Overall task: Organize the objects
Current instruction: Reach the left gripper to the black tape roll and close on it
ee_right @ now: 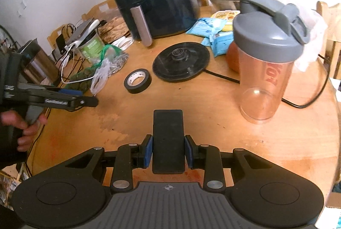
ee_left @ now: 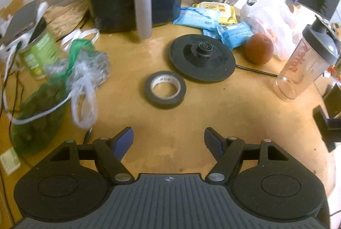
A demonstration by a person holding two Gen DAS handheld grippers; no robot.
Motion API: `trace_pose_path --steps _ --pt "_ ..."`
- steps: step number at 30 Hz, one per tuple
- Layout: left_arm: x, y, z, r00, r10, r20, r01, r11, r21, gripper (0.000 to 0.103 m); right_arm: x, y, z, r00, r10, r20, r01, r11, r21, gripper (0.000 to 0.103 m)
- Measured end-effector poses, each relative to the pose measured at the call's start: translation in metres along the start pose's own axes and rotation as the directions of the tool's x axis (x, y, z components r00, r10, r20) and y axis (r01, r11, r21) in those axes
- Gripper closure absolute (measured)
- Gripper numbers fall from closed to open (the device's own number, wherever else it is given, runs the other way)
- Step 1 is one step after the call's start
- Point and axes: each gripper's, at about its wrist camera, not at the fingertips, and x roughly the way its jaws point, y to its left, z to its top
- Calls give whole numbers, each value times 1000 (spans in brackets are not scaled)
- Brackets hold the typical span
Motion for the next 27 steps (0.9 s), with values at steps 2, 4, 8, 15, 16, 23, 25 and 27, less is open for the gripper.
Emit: trace_pose_path --steps 2,4,8,15,16,23,25,27 --pt "9 -1 4 1000 2 10 -3 1000 22 30 -3 0 -1 1000 -7 5 7 1000 9 69" --pt "19 0 8 1000 12 15 -13 999 32 30 -7 -1 -3 1000 -12 10 11 1000 13 69" --pt "39 3 16 999 29 18 -30 998 48 30 -11 -4 -6 1000 -22 11 22 999 30 69" --pt "70 2 28 999 34 -11 -33 995 90 29 -21 -9 -14 999 -44 21 43 997 67 69" --pt "74 1 29 999 30 -19 -28 995 97 29 -23 -10 -15 999 -47 23 46 996 72 69" --pt "100 0 38 998 29 -61 -20 991 133 29 -37 -10 -24 998 -60 36 56 993 100 69" --pt "105 0 40 997 27 -69 -18 991 136 29 -40 -10 -27 997 -66 36 61 992 106 69" --pt "112 0 42 996 26 -86 -14 991 137 29 -43 -11 -30 997 -71 37 67 991 114 69"
